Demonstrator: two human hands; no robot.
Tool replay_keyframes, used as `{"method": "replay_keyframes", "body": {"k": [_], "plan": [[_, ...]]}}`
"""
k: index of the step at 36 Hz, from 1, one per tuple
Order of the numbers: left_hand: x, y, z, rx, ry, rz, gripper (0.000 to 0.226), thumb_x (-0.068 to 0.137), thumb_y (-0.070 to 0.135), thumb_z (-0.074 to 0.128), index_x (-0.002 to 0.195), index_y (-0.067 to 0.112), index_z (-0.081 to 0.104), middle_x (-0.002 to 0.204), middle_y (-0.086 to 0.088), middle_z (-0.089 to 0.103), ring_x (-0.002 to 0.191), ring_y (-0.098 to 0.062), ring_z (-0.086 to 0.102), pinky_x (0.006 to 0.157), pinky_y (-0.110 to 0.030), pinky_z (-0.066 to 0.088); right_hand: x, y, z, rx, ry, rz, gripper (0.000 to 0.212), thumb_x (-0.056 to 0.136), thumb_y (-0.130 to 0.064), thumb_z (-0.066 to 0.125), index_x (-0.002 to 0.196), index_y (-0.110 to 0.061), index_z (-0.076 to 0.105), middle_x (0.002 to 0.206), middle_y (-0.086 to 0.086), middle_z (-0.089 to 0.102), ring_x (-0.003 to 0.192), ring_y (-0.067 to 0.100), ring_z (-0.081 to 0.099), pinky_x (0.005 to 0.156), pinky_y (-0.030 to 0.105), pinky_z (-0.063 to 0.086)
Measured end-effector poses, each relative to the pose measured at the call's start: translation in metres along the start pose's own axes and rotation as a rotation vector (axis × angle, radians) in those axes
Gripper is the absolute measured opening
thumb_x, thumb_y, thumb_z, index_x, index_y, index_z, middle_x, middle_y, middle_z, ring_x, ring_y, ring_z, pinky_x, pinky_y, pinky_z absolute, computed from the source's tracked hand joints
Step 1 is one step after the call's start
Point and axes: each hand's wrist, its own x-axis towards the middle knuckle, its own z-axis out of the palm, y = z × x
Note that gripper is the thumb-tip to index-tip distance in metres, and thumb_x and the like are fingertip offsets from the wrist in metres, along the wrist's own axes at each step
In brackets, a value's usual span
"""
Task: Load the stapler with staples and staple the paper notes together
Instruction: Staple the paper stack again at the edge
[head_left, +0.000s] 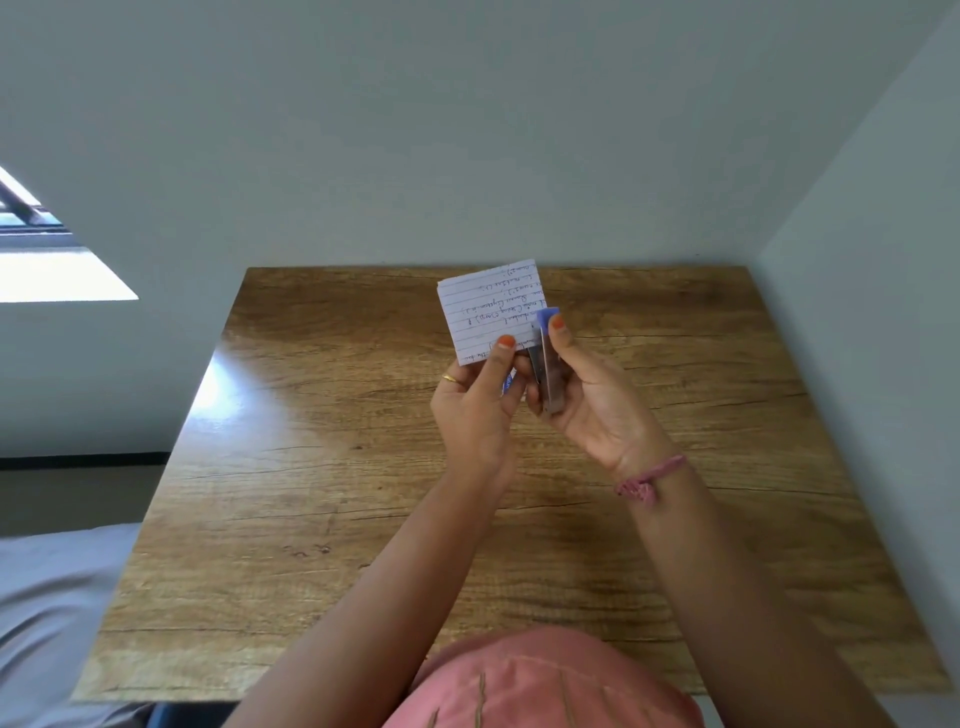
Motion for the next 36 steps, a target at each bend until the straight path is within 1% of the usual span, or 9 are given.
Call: {"method": "replay_keyframes", "body": {"k": [7,11,13,17,19,22,25,28,36], "plan": [[0.002,0.000,-0.004,-0.010,-0.011,-0.024,0.010,0.085,0.006,0.070,0.095,0.009,0.073,0.095,-0.012,0.074,0.074,-0.019,0.069,0.069,-0.030,0.060,0.001,0.002,-0.006,-0.015,0.000,-0.014,0.039,0.084,-0.040,0.065,0.111,-0.012,0.071,0.100,0.004,0.071,0.079,0.011,0.065,0.066,0.024,0.051],[0.004,0.000,-0.006,-0.018,0.021,-0.012,0.014,0.085,0.005,0.069,0.099,0.006,0.070,0.101,-0.012,0.075,0.093,-0.022,0.072,0.077,-0.029,0.059,0.003,0.003,-0.011,-0.028,0.040,-0.045,0.044,0.091,-0.031,0.060,0.123,-0.003,0.061,0.100,0.007,0.069,0.080,0.011,0.063,0.067,0.025,0.048],[0.007,0.000,-0.009,-0.024,0.031,-0.013,0.012,0.086,0.004,0.069,0.097,0.006,0.070,0.098,-0.010,0.075,0.094,-0.020,0.072,0.076,-0.027,0.058,0.003,0.005,-0.014,-0.033,0.072,-0.063,0.046,0.091,-0.027,0.059,0.127,0.001,0.056,0.096,0.008,0.067,0.078,0.013,0.061,0.068,0.026,0.047],[0.012,0.000,-0.017,-0.002,0.066,-0.028,0.009,0.087,0.003,0.067,0.095,0.005,0.069,0.093,-0.008,0.075,0.093,-0.020,0.071,0.082,-0.031,0.059,0.008,0.010,-0.022,-0.057,0.172,-0.107,0.023,0.092,-0.014,0.058,0.113,-0.006,0.061,0.085,0.002,0.070,0.074,0.009,0.063,0.065,0.022,0.048],[0.015,0.000,-0.021,0.012,0.077,-0.032,0.009,0.088,0.003,0.066,0.096,0.005,0.069,0.093,-0.007,0.076,0.092,-0.019,0.072,0.082,-0.032,0.059,0.012,0.013,-0.029,-0.172,0.250,-0.135,0.018,0.092,-0.011,0.059,0.109,-0.017,0.064,0.086,-0.001,0.068,0.077,0.007,0.061,0.068,0.023,0.046],[0.019,0.000,-0.028,0.028,0.097,-0.037,0.008,0.088,0.004,0.066,0.096,0.006,0.067,0.091,-0.005,0.076,0.087,-0.015,0.073,0.074,-0.026,0.059,0.021,0.020,-0.042,-0.443,0.401,-0.205,0.028,0.088,-0.014,0.065,0.114,-0.026,0.062,0.095,-0.007,0.067,0.087,0.008,0.062,0.073,0.023,0.047],[0.024,-0.001,-0.035,0.092,0.134,-0.037,0.014,0.086,0.007,0.069,0.100,0.008,0.066,0.099,-0.007,0.075,0.086,-0.012,0.073,0.074,-0.023,0.058,0.032,0.028,-0.057,-0.687,0.587,-0.308,0.038,0.086,-0.020,0.069,0.123,-0.021,0.059,0.097,-0.007,0.066,0.086,0.008,0.064,0.069,0.019,0.049],[0.030,-0.004,-0.044,0.147,0.155,-0.045,0.022,0.085,0.010,0.071,0.107,0.007,0.065,0.106,-0.009,0.073,0.092,-0.014,0.072,0.081,-0.026,0.058,0.043,0.030,-0.072,-0.944,0.703,-0.364,0.039,0.087,-0.021,0.065,0.125,-0.017,0.060,0.109,0.009,0.061,0.089,0.020,0.063,0.073,0.025,0.052],[0.041,-0.011,-0.069,0.294,0.174,-0.042,0.019,0.084,0.014,0.074,0.102,0.011,0.067,0.102,-0.005,0.074,0.093,-0.014,0.072,0.075,-0.023,0.057,0.061,0.038,-0.081,-1.195,0.801,-0.426,0.047,0.086,-0.028,0.067,0.129,-0.010,0.058,0.106,0.007,0.053,0.085,0.015,0.054,0.072,0.024,0.041]]}}
